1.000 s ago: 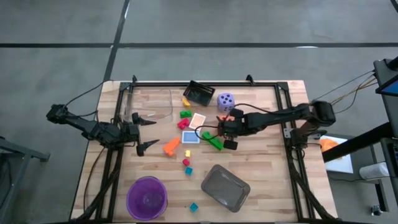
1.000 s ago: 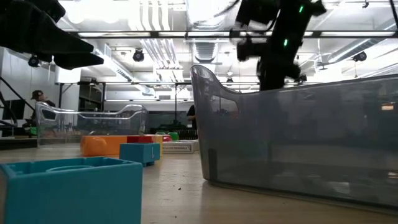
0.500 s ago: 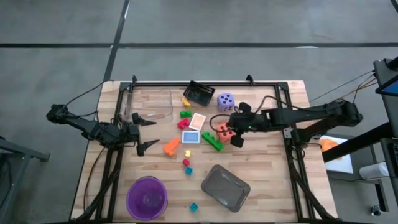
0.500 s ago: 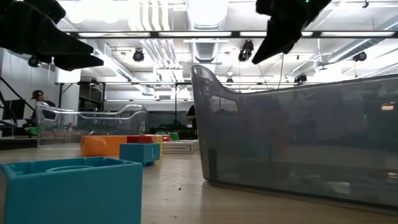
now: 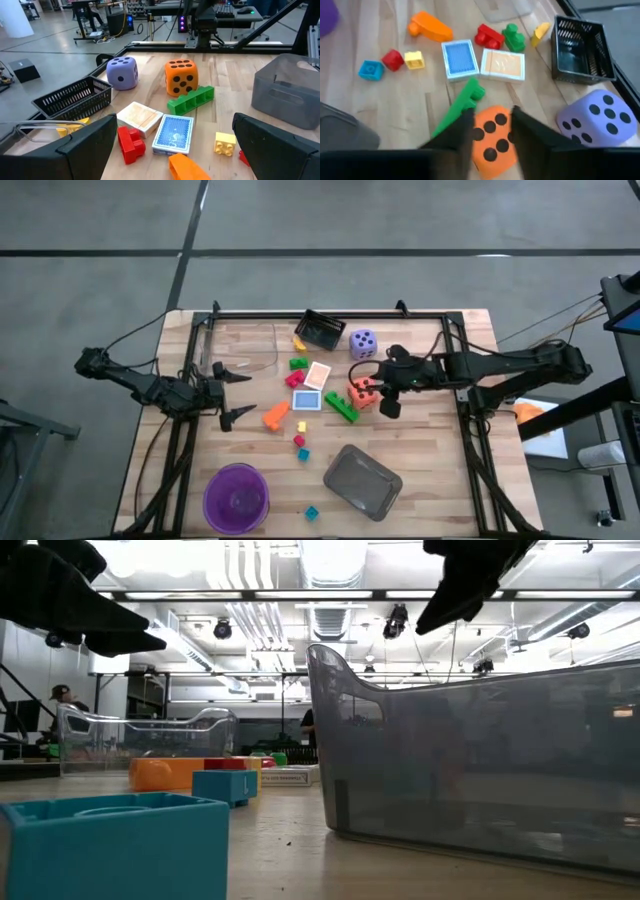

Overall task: Pick & Place Toys
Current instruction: Put the orange die into the gray bin

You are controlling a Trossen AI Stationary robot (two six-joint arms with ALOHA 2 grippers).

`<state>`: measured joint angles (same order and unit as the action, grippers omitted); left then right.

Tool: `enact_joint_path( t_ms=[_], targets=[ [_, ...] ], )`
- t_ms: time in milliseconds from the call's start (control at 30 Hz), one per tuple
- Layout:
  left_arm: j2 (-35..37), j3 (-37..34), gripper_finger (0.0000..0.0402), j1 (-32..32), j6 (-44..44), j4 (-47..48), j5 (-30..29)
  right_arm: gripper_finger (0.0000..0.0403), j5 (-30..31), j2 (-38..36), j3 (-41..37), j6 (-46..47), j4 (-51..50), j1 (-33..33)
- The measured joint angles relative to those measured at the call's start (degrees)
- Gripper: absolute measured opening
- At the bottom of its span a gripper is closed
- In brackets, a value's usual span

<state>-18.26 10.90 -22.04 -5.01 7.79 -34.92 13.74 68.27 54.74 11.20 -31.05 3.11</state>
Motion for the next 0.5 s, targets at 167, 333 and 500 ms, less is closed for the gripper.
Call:
enact_joint_path(
  t_ms=[167,333,500],
  targets=[
    [0.0,0.0,0.0398,0.0,0.01,0.0,0.0,0.0305,-0.03,5.43,3.96,0.0,-6.52,0.03],
    [0.0,0.0,0.0398,0.0,0.0,0.13,0.0,0.0388,0.49,13.64,9.23,-0.16,-14.31,0.02],
    [0.0,0.0,0.0398,0.0,-0.03,1.36,0.0,0.0356,1.75,22.5,14.03,-2.46,-20.8,0.0]
  ],
)
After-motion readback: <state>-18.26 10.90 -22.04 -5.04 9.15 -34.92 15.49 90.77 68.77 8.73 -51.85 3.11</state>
